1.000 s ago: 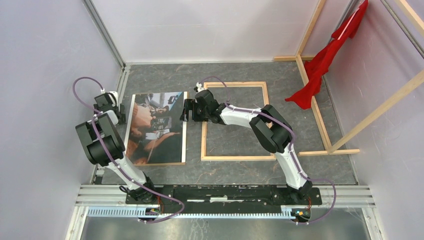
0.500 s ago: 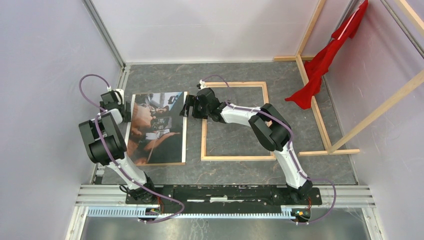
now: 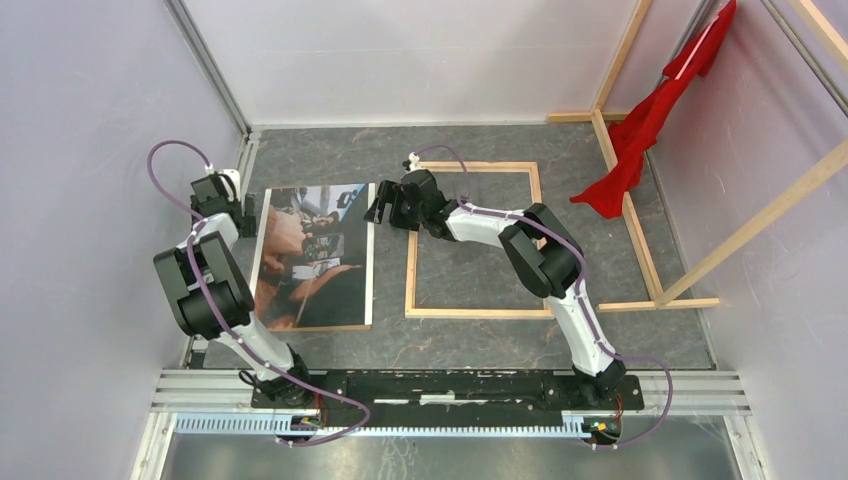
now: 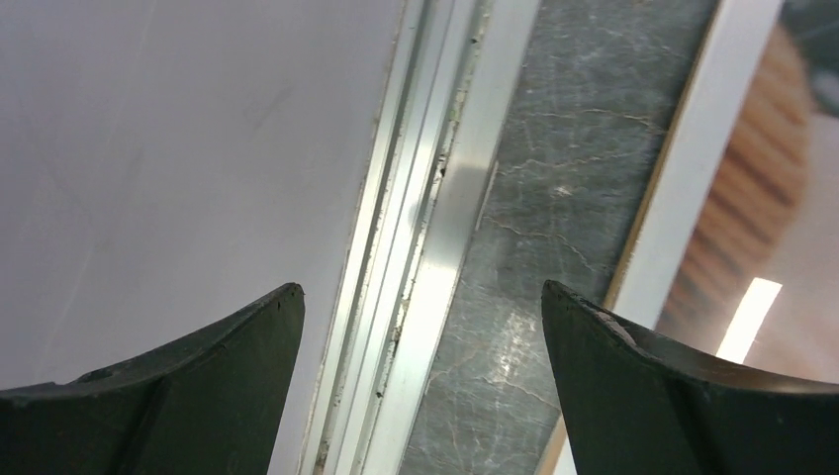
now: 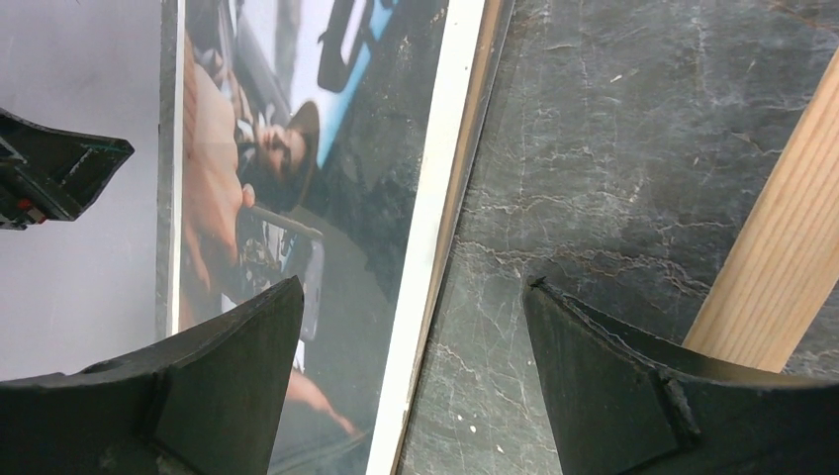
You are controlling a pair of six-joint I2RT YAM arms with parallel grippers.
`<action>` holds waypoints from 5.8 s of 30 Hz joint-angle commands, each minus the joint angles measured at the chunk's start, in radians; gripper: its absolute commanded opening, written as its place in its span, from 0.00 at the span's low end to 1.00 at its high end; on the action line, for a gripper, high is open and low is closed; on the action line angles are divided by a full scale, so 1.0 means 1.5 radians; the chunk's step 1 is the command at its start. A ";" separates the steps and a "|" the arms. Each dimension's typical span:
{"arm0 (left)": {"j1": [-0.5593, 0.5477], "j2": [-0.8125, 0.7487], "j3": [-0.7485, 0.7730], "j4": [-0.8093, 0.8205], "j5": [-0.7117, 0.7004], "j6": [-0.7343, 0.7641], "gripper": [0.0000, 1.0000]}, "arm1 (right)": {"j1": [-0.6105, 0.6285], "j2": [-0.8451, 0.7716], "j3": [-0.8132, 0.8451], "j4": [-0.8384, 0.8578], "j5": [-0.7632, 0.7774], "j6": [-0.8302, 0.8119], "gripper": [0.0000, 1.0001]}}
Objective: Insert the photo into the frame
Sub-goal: Pick up the photo frame item at the center of the board, then place the photo frame item in the photo frame.
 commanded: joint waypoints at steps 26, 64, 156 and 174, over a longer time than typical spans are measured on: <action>-0.061 0.062 -0.071 0.076 -0.017 -0.009 0.95 | -0.004 0.131 0.082 -0.045 0.006 0.053 0.89; -0.061 0.069 -0.096 0.074 -0.012 0.017 0.92 | 0.048 0.022 0.123 -0.010 0.056 -0.100 0.84; -0.383 -0.045 0.105 -0.252 0.070 -0.028 1.00 | -0.404 -0.314 -0.109 -0.423 -0.319 -0.428 0.00; -0.424 -0.034 0.068 -0.226 0.044 -0.020 1.00 | -0.457 -0.340 -0.197 -0.294 -0.290 -0.359 0.00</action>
